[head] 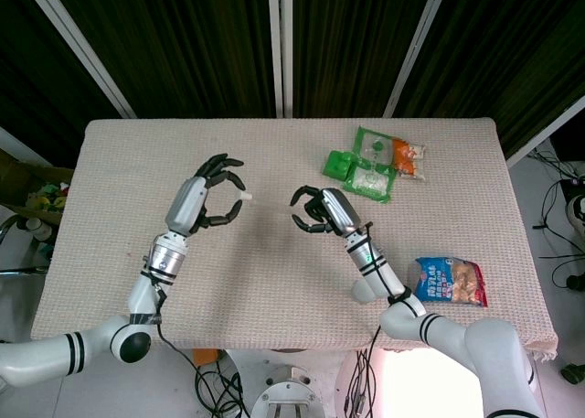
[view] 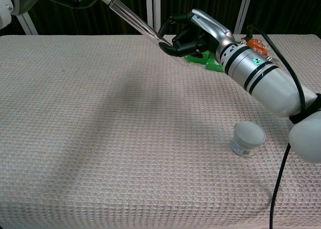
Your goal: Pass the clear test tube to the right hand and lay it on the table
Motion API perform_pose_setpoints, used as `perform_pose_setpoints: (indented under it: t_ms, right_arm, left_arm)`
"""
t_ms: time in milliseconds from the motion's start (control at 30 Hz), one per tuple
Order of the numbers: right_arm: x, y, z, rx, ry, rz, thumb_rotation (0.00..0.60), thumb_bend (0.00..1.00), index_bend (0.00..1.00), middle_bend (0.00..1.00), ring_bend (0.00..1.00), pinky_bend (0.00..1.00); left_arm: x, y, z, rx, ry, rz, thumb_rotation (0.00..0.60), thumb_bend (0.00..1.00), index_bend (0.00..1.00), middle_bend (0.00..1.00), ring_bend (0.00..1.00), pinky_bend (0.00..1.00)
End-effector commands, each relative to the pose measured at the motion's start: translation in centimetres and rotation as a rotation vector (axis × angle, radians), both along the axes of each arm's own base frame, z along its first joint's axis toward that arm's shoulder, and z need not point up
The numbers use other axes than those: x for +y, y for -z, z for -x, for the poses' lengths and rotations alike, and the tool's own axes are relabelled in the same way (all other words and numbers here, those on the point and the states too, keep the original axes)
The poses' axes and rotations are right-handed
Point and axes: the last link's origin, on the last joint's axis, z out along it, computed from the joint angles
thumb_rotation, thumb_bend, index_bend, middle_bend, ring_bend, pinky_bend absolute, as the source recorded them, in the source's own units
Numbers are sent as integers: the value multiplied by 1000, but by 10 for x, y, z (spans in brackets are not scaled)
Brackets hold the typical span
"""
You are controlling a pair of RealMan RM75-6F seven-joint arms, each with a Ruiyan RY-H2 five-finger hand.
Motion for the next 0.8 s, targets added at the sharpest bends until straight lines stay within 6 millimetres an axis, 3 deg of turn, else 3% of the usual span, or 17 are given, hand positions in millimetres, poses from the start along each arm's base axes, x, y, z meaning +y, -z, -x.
perform_pose_setpoints:
  t_ms: [33,800]
  right_arm:
    - [0,0,0,0,1,0,600,778,844,1000,1000,1000]
    - [-2,-3,3,2,11,7,600,778,845,1000,1000,1000]
  left_arm:
    - [0,0,0,1,1,1,600,514,577,216,81,121]
    - [-5,-1,-4,-11,21,-16,600,514,577,216,81,121]
